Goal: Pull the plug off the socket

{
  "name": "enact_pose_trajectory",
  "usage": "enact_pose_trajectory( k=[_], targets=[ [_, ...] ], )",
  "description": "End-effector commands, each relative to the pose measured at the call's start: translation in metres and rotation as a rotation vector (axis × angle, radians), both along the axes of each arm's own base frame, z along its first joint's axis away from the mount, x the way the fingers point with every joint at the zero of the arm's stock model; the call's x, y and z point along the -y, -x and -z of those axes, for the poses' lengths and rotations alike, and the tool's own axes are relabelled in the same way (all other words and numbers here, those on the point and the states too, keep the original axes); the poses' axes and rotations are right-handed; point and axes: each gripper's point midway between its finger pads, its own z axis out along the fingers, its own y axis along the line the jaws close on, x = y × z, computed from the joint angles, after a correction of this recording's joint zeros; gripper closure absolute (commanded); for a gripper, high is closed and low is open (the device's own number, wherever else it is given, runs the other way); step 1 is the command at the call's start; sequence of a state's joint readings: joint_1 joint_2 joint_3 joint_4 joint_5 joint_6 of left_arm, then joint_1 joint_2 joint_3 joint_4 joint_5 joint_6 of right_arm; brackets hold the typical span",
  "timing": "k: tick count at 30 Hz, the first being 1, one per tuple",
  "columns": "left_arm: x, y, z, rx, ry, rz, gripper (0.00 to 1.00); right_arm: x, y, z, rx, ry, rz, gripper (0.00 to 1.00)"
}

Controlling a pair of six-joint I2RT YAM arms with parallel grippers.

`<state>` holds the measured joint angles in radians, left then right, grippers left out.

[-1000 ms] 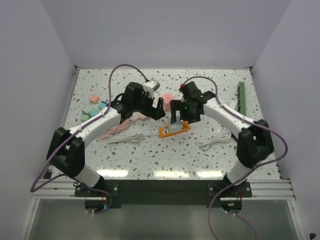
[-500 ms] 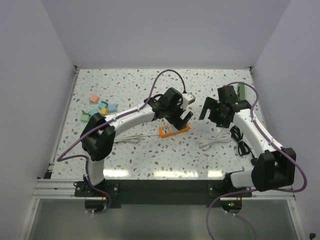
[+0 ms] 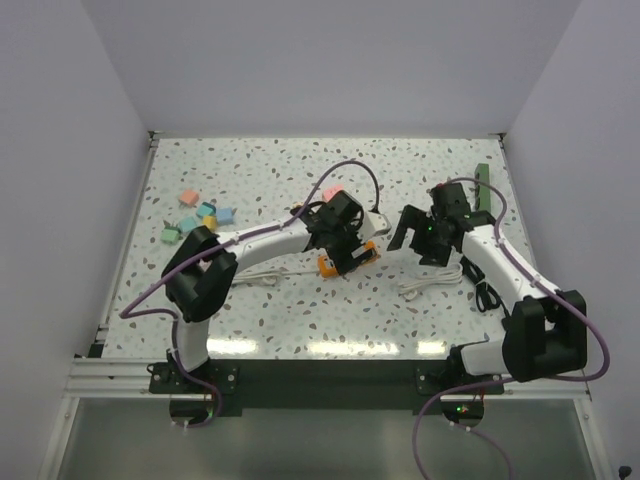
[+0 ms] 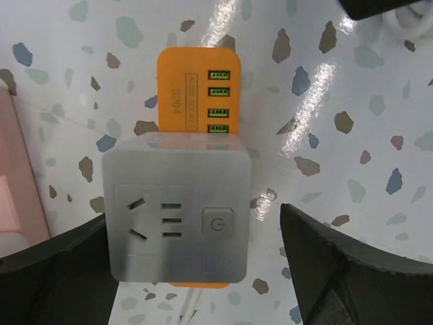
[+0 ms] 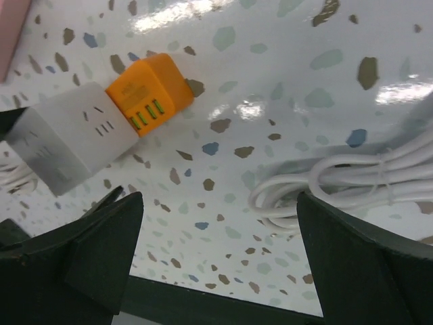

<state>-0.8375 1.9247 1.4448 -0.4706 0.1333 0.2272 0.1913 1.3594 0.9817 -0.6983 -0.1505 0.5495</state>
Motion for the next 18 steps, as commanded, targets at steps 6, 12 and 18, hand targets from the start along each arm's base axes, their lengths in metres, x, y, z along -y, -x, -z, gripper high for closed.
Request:
enact_pose_trajectory(
  k=[6,12,18],
  targets=[
    [0.006,0.019,0.007,-0.032,0.039,0.074,0.80,-0.048,-0.030,0.001,0.068,-0.294,0.017,0.01],
    [0.008,0.010,-0.032,0.042,0.172,-0.032,1.00,-0.055,-0.039,0.013,0.051,-0.365,0.101,0.01],
    [0.014,0.003,-0.085,-0.057,0.476,-0.183,1.00,-0.061,-0.048,0.007,0.129,-0.476,0.201,0.01]
  ],
)
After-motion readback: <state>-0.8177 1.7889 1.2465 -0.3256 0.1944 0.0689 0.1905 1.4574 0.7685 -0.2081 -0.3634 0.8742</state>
